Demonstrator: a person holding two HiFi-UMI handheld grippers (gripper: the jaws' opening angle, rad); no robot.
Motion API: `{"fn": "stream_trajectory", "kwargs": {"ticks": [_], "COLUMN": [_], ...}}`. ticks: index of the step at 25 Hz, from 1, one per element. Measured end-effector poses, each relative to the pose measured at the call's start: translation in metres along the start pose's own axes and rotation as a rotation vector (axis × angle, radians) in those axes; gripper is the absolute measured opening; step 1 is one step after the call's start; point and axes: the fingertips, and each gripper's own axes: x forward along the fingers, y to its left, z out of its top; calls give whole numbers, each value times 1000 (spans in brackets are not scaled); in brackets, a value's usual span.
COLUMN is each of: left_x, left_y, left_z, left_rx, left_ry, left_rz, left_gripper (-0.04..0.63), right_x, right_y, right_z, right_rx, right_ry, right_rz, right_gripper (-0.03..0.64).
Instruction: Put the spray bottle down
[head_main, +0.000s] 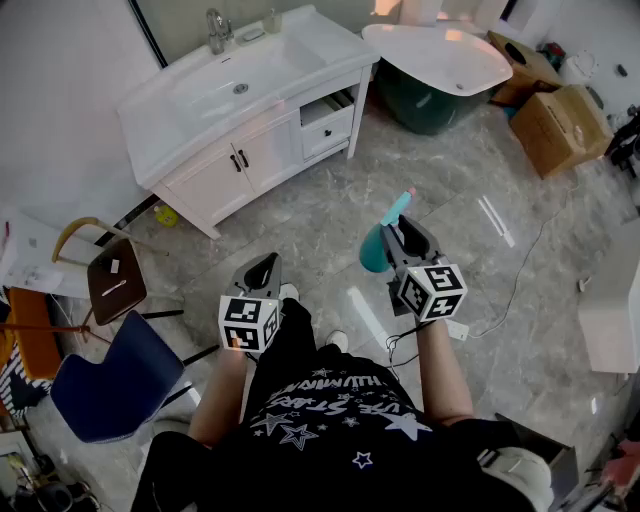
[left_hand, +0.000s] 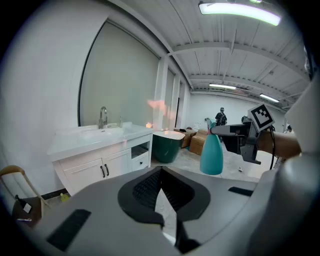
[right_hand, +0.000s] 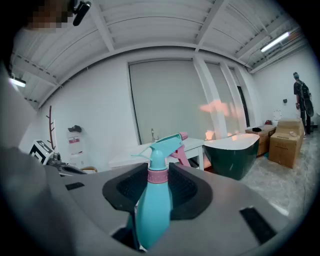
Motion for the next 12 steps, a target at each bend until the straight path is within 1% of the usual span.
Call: {"fn": "stream_trajectory", "kwargs": {"ticks": [8, 12], "left_x": [-11, -18], "left_y": [15, 27], "left_z": [-11, -8], "left_rx": [-5, -28], "left_ry": [11, 10], "left_rz": [14, 42], "left_gripper": [15, 15], "right_x": [7, 20], "right_y": [21, 35], "right_z": [-3, -1], "right_rx": [5, -8], "right_ry": [17, 30], "right_rz": [38, 68], "right_gripper": [140, 140]}}
